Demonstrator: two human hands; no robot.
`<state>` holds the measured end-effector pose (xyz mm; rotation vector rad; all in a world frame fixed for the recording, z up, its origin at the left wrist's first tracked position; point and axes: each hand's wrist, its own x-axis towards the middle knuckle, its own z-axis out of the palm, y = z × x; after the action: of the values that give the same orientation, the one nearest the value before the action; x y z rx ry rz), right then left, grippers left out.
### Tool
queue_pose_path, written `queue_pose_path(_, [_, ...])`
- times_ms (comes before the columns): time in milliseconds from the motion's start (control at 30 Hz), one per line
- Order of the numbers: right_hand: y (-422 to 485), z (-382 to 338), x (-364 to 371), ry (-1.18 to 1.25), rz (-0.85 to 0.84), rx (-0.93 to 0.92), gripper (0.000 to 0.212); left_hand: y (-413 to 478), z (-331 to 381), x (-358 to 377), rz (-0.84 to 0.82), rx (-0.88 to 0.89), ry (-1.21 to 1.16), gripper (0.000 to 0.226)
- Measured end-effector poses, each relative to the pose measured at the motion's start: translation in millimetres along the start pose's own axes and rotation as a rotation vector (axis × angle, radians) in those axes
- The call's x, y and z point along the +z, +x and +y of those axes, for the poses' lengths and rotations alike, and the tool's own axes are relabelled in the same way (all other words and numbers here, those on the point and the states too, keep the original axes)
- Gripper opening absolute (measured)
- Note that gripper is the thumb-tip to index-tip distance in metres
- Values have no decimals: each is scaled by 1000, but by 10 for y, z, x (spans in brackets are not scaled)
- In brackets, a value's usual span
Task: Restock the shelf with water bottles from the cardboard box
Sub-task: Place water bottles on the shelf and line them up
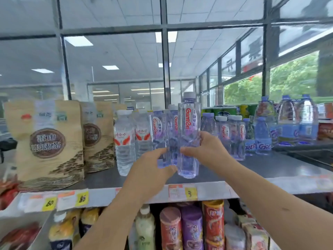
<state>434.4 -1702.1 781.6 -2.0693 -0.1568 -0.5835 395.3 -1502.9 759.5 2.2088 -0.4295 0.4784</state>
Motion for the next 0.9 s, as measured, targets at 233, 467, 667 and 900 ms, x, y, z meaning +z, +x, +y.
queue_pose_path(233, [379,302,367,-51,41,22,30,505,-424,112,11,37,69,40])
queue_pose_path(467, [540,411,573,-91,98,16,48,686,-588,206,-22,15,131,47])
queue_pose_path(667, [564,451,606,-95,81,8,49,684,-628,249,-11,39,139,48])
queue_pose_path(900, [433,399,602,-83,48,6,62,598,-587,246,-15,31,146,53])
